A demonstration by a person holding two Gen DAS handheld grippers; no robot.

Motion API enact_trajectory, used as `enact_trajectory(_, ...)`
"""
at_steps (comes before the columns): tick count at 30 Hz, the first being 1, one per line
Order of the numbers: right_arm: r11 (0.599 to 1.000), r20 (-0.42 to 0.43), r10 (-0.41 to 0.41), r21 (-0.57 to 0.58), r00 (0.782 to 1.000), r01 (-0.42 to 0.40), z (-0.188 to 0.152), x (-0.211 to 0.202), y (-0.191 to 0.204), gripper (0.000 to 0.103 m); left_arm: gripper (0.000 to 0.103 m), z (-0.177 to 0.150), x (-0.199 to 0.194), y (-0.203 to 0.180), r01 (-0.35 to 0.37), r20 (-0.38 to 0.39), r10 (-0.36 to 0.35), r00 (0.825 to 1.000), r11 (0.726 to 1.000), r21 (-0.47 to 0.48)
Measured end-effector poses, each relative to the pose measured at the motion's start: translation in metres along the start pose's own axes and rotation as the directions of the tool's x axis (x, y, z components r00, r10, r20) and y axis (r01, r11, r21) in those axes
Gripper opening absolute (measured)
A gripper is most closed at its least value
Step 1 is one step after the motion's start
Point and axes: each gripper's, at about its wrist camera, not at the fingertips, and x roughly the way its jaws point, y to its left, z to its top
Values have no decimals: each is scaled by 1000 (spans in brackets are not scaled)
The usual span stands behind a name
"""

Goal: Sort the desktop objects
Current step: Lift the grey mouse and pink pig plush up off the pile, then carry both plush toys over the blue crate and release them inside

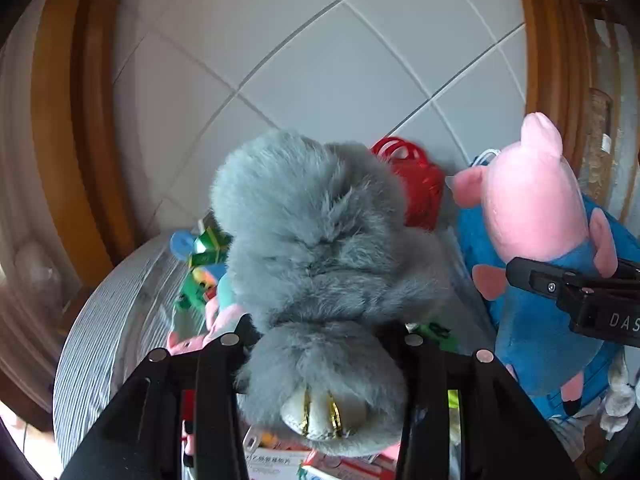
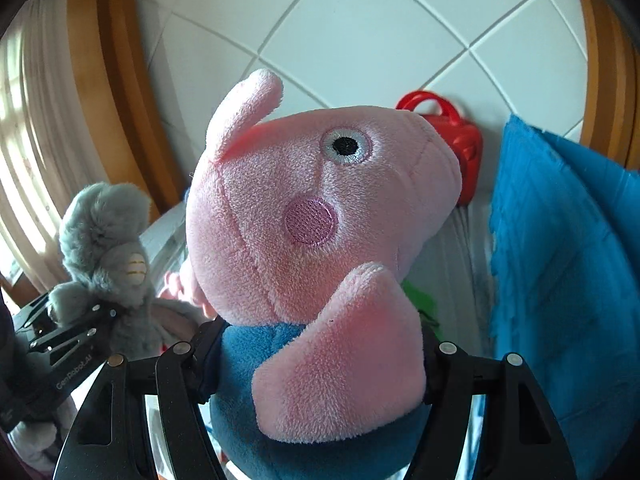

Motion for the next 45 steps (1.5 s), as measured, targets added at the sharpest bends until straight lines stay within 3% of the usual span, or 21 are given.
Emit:
enact_trajectory(8, 988, 128, -152, 51, 980, 147, 64, -96, -74, 70, 39, 81, -9, -114, 190, 76, -198, 977, 976, 104)
enact_trajectory(13, 952, 132, -297, 112, 946, 284, 87, -143, -150, 70, 39, 115, -2, -199, 330, 18, -335, 942, 934, 140)
enact_trajectory(18, 902, 67, -417, 151, 906, 404, 92, -165, -231, 70, 39, 133, 15, -289, 406, -70, -400, 914, 901, 150)
enact_trajectory(21, 880, -1, -456, 153, 890, 450, 84, -160, -282, 71, 39, 139, 42, -348, 415, -136, -395, 908, 892, 178)
enact_trajectory(27, 858, -191, -463, 149, 866, 491, 59, -84, -366, 71, 39, 121, 116, -428, 377, -324, -301, 897, 903, 206)
enact_trajectory(33, 834, -365, -437, 177, 822, 522, 18, -27, -429, 71, 43, 89, 165, -462, 313, -434, -173, 884, 909, 275)
enact_trajectory(35, 830, -383, -442, 168, 811, 532, 14, -23, -436, 71, 44, 87, 172, -458, 312, -449, -166, 878, 910, 274)
enact_trajectory(37, 822, -378, -466, 149, 800, 549, 14, -23, -440, 71, 45, 87, 174, -454, 291, -429, -148, 891, 911, 291)
enact_trajectory(39, 814, -357, -493, 134, 794, 565, 18, -24, -443, 72, 52, 89, 173, -455, 273, -403, -136, 905, 912, 307)
enact_trajectory(41, 807, -339, -510, 130, 791, 576, 20, -26, -444, 75, 59, 90, 174, -452, 263, -393, -131, 910, 915, 305)
enact_trajectory(45, 790, -325, -541, 121, 776, 601, 24, -26, -439, 78, 60, 90, 176, -449, 253, -396, -118, 911, 917, 308)
